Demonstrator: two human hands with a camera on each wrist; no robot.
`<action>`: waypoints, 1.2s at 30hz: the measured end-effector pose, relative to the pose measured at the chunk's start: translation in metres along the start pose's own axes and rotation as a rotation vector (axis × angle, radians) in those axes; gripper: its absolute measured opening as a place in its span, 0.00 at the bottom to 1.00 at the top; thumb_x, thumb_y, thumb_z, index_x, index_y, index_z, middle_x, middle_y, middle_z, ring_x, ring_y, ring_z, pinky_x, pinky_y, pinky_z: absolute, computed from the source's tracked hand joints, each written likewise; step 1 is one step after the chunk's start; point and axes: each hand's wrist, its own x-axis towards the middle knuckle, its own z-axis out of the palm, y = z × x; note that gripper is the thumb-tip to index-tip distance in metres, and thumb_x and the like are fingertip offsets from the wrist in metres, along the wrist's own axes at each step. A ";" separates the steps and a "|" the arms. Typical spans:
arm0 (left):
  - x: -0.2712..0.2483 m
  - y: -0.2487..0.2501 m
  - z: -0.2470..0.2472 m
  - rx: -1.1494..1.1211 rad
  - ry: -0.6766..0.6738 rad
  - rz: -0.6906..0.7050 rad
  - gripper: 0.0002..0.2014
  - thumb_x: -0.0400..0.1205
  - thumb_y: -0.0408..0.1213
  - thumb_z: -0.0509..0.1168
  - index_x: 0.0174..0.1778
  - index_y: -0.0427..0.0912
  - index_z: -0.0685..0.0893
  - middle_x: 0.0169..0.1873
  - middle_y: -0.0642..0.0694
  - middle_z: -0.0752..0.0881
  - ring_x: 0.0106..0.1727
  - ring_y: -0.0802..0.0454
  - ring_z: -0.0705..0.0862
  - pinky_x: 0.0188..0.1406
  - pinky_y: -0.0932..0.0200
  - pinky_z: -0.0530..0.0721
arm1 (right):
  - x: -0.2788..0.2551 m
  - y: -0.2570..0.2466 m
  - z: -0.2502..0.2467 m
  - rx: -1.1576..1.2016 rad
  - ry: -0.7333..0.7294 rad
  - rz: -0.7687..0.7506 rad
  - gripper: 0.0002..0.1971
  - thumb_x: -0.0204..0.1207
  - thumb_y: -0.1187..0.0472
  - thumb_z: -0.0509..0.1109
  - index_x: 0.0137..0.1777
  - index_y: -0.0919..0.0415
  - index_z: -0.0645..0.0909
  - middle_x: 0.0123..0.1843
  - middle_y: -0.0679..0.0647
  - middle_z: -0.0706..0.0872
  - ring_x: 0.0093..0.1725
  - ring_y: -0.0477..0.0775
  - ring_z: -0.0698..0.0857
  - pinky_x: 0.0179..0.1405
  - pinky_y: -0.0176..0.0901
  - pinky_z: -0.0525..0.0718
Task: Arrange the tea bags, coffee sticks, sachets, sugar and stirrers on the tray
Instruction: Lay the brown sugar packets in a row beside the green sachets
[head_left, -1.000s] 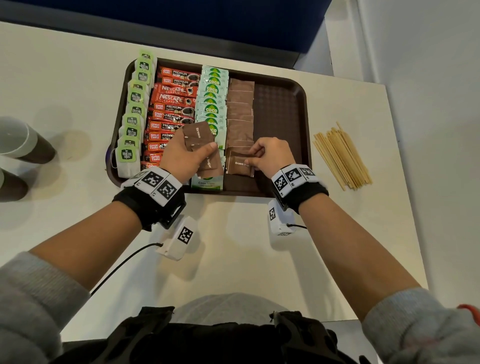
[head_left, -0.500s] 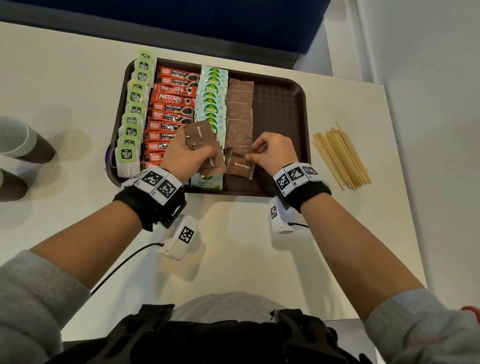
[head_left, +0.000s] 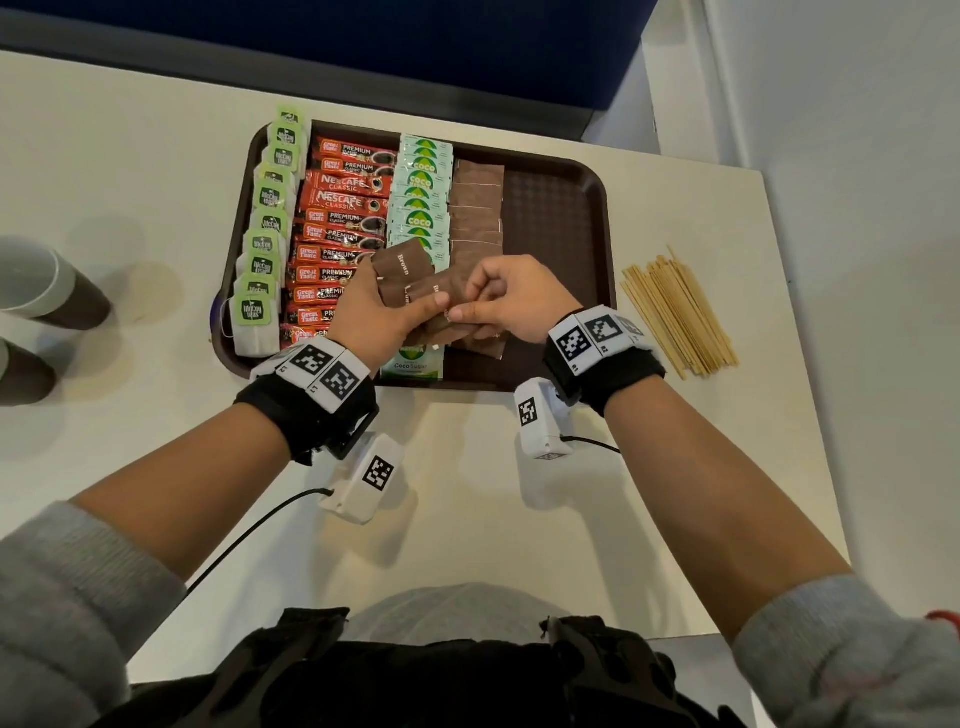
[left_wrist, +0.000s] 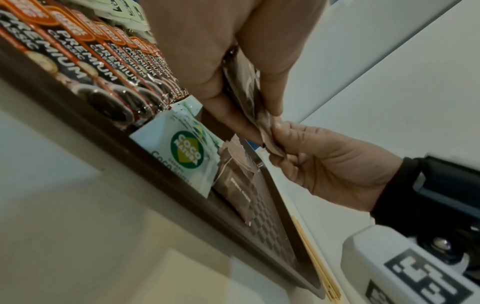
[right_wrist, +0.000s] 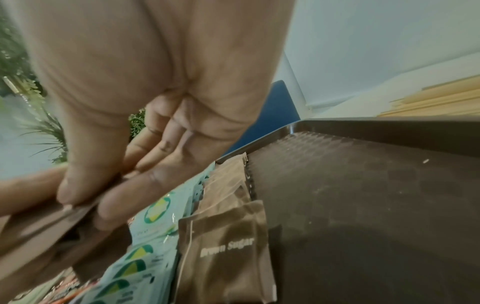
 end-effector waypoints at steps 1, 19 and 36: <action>0.000 -0.001 0.000 -0.003 0.002 0.007 0.27 0.72 0.34 0.78 0.65 0.40 0.75 0.57 0.38 0.86 0.58 0.44 0.87 0.62 0.38 0.83 | 0.000 0.000 -0.002 0.028 -0.001 -0.004 0.10 0.68 0.66 0.79 0.37 0.58 0.78 0.33 0.57 0.85 0.33 0.51 0.87 0.34 0.40 0.88; 0.010 -0.015 -0.011 0.090 0.019 -0.023 0.20 0.64 0.44 0.77 0.50 0.56 0.78 0.53 0.37 0.88 0.53 0.36 0.88 0.54 0.30 0.84 | -0.003 0.022 -0.015 -0.124 0.143 0.026 0.06 0.70 0.67 0.77 0.44 0.57 0.86 0.35 0.51 0.85 0.36 0.48 0.85 0.41 0.37 0.89; 0.011 -0.013 -0.012 0.088 0.034 -0.047 0.20 0.64 0.44 0.76 0.49 0.57 0.78 0.53 0.39 0.88 0.53 0.37 0.88 0.55 0.31 0.84 | -0.010 0.032 -0.003 -0.339 0.258 0.168 0.05 0.68 0.62 0.79 0.42 0.59 0.88 0.40 0.51 0.86 0.45 0.51 0.88 0.52 0.44 0.87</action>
